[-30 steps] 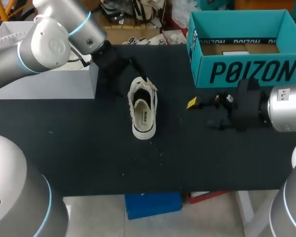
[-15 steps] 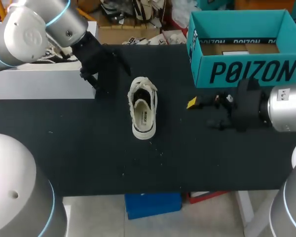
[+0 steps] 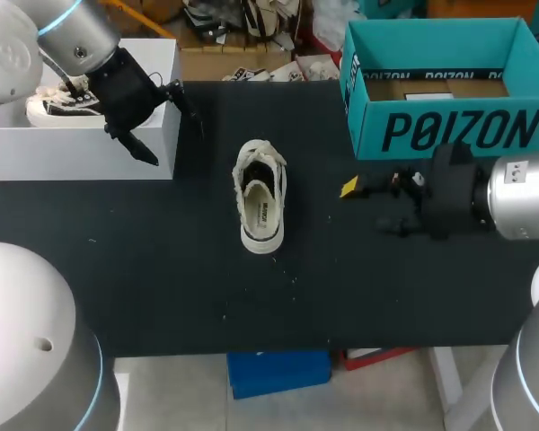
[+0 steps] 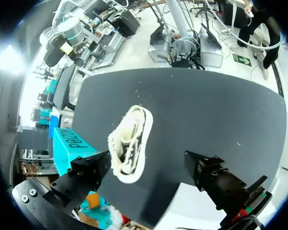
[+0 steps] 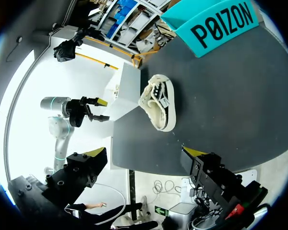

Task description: Take the shoe out of the shoebox, open the shoe tongue, remove and reinsert the insole, then place the shoe into the shoebox

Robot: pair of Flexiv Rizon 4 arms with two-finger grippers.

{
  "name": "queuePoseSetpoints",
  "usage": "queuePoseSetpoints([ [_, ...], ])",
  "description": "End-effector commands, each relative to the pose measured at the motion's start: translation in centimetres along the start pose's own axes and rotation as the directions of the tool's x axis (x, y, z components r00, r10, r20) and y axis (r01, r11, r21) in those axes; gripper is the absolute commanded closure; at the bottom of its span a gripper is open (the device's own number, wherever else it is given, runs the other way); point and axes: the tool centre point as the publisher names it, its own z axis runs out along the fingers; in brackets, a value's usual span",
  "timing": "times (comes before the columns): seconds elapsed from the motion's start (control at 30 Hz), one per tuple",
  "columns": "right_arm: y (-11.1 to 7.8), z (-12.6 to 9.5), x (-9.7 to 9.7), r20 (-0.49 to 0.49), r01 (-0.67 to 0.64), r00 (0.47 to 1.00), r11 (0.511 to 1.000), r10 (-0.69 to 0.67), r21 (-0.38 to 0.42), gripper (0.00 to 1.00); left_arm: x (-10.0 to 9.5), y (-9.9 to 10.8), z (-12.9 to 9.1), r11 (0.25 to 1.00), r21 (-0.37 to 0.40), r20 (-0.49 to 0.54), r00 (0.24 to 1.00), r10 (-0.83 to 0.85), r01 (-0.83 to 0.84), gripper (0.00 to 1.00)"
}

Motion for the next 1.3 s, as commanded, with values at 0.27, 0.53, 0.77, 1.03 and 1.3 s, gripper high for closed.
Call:
queuePoseSetpoints([
  [0.27,4.0,2.0,1.0,0.332,0.21,0.886,0.918,-0.324,0.337,0.0,0.1,-0.2,-0.1,1.0,-0.004,-0.002,1.0,0.001,-0.001,0.0],
  [0.53,7.1,6.1,2.1,0.501,0.331,0.555,0.729,-0.664,0.599,0.0,0.1,-0.2,-0.1,1.0,-0.004,-0.002,1.0,0.001,-0.001,0.0],
  [0.77,7.2,6.5,2.4,0.497,0.345,0.533,0.712,-0.685,0.612,0.0,0.1,-0.2,-0.1,1.0,-0.004,-0.002,1.0,0.001,-0.001,0.0],
  [1.03,7.2,6.5,2.4,0.497,0.345,0.533,0.712,-0.685,0.612,0.0,0.1,-0.2,-0.1,1.0,-0.004,-0.002,1.0,0.001,-0.001,0.0],
  [1.3,9.5,10.3,1.2,0.501,0.37,0.456,0.668,-0.736,0.646,0.0,0.1,-0.2,-0.1,1.0,-0.004,-0.002,1.0,0.001,-0.001,0.0],
])
